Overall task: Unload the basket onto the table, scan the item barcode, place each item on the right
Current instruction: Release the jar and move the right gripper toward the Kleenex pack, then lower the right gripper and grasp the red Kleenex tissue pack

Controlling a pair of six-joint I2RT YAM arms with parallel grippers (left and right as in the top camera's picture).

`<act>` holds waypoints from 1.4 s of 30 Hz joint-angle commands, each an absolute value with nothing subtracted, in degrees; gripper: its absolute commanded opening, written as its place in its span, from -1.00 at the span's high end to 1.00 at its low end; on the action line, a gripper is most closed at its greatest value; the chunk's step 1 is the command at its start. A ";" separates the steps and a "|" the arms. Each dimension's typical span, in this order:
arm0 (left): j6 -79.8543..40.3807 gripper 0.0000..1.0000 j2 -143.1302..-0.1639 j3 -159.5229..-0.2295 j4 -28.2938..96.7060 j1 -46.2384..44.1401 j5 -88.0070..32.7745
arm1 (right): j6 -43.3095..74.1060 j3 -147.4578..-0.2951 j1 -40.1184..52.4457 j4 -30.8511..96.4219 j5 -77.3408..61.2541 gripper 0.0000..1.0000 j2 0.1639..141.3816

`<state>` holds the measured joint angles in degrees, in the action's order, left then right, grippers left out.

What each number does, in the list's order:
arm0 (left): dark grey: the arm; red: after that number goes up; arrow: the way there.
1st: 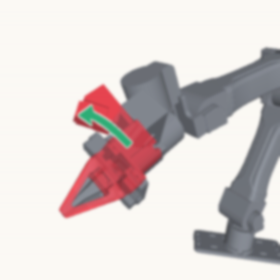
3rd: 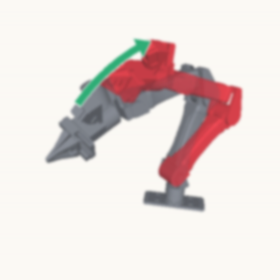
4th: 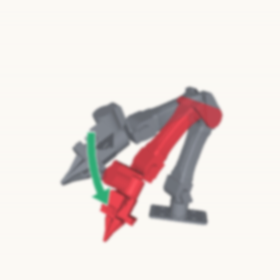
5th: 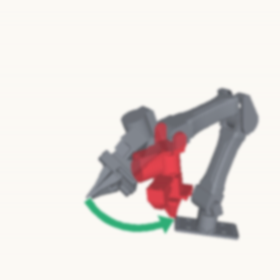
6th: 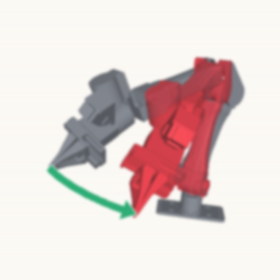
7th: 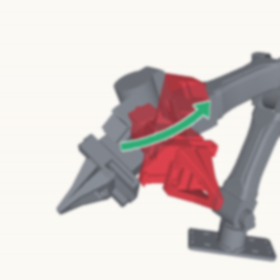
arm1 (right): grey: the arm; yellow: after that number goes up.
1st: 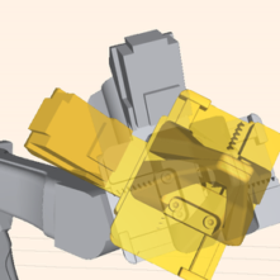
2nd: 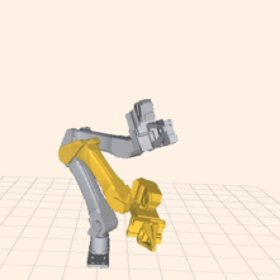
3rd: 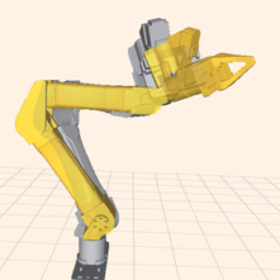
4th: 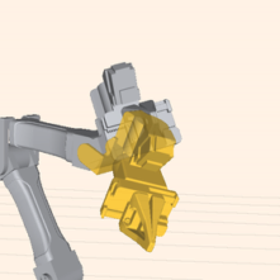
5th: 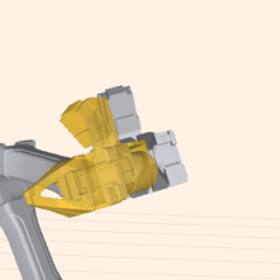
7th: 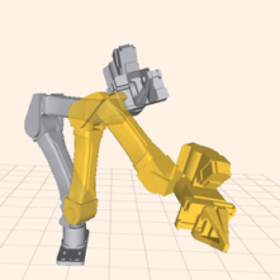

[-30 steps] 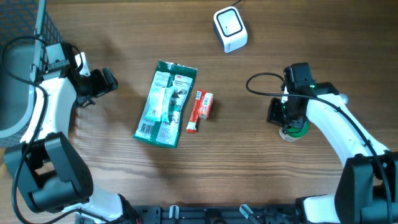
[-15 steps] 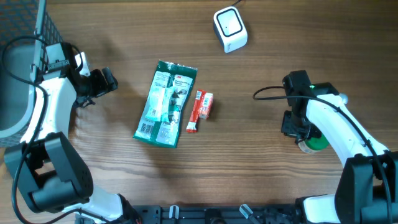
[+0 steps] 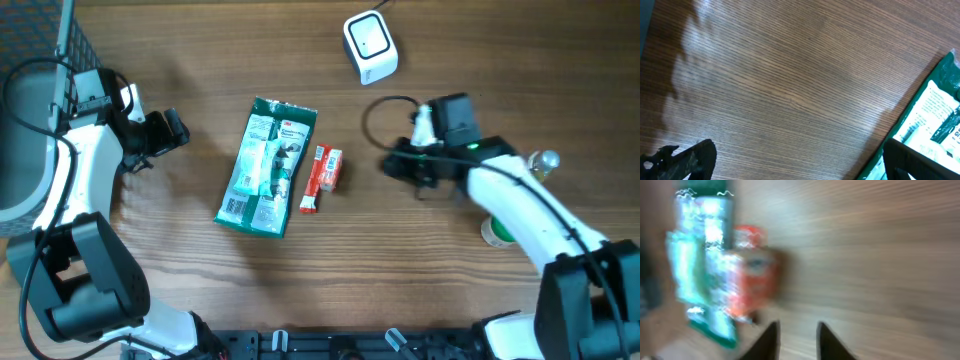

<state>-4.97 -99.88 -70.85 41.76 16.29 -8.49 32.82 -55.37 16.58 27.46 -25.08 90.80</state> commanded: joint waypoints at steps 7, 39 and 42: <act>-4.49 -1.00 -100.31 -70.43 41.76 16.84 -8.95 | 53.12 -55.57 36.82 16.16 3.11 -0.26 90.91; -4.49 -1.00 -100.31 -70.43 41.76 16.84 -8.95 | 42.19 -57.47 43.20 4.23 11.99 -0.35 96.73; -4.49 -1.00 -100.31 -70.43 41.76 16.84 -8.95 | 42.19 -57.47 43.20 6.46 12.14 -0.36 97.58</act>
<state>-4.97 -99.88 -70.85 41.74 16.29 -8.47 43.33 -56.40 43.24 4.86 11.66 97.89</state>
